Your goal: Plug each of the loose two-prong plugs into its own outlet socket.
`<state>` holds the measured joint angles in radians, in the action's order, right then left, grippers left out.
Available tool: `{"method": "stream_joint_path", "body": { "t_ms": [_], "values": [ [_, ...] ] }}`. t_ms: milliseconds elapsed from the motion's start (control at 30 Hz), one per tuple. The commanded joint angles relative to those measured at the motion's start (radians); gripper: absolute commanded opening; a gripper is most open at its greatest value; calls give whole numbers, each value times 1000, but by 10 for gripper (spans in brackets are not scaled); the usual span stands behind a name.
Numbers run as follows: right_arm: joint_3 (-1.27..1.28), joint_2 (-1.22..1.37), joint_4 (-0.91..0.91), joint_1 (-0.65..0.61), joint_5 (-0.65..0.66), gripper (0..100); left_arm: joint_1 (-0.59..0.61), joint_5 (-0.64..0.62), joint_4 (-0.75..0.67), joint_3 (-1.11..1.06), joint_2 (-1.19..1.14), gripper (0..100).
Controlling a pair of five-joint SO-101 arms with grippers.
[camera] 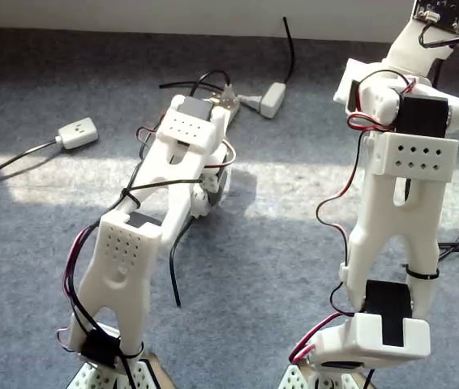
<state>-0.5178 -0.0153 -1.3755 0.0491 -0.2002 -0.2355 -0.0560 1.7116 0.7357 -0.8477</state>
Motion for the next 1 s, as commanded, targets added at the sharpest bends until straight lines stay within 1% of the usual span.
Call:
{"method": "stream_joint_path", "body": {
  "t_ms": [0, 100, 200, 300, 400, 467, 533, 667, 733, 800, 967],
  "values": [
    [-10, -47, 21, -8, 5, 6, 5, -12, -41, 31, 7, 10],
    [-10, -48, 21, -8, 5, 6, 5, -14, -121, 61, 16, 6],
    [-12, -48, 21, -5, 5, 6, 13, -12, -164, 222, 22, 6],
    [-13, -48, 21, -2, 6, 6, 27, -9, -198, 427, 22, 6],
    [-13, -48, 21, -2, 8, 6, 47, -9, -284, 593, 21, 6],
    [-13, -48, 21, -2, 9, 6, 58, -8, -362, 641, 21, 6],
    [-15, -48, 21, -2, 9, 6, 62, 29, -465, 636, 21, 6],
    [-15, -48, 21, -2, 9, 6, 53, 192, -710, 524, 18, 6],
    [-15, -48, 21, -2, 9, 6, 47, 199, -824, 461, 19, 6],
    [-16, -48, 21, -1, 9, 6, 44, 204, -902, 414, 19, 6],
    [-15, -48, 19, -1, 9, 6, 51, 206, -1028, 291, -7, 16]
  ]
}}
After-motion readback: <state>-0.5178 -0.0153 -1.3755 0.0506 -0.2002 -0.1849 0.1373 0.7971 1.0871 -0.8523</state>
